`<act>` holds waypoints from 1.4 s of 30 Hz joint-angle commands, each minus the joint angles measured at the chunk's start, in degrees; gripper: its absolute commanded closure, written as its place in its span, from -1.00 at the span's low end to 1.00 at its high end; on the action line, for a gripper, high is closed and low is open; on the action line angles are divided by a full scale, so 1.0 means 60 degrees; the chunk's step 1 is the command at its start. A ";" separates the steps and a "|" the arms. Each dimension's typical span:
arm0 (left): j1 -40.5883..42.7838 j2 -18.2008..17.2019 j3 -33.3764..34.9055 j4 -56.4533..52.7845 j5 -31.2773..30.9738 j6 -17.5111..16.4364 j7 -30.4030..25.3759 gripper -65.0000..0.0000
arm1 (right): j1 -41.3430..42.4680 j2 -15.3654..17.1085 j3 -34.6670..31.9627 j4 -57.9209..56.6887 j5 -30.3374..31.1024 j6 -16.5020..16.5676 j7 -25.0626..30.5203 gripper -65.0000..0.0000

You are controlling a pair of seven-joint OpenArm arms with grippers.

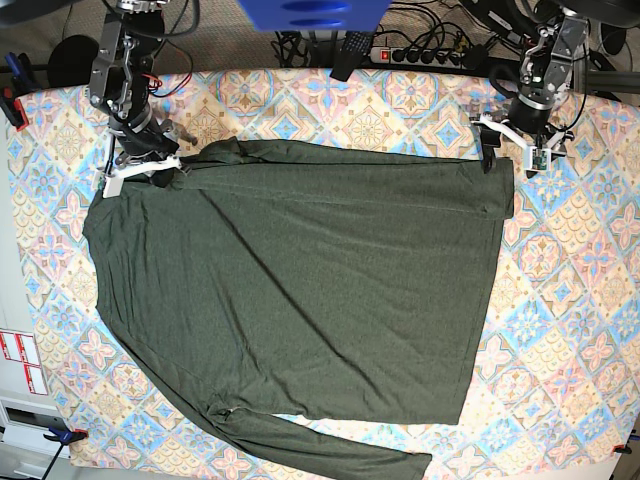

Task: Fold the T-shirt properly
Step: 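Drag the shirt with both grippers, straightening the shoulder line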

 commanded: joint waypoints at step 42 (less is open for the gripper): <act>0.0274 0.0002 0.0139 0.0616 0.0020 0.0013 -0.0238 1.00 | -0.0094 0.0078 0.0014 0.0280 0.0041 0.0045 0.0179 1.00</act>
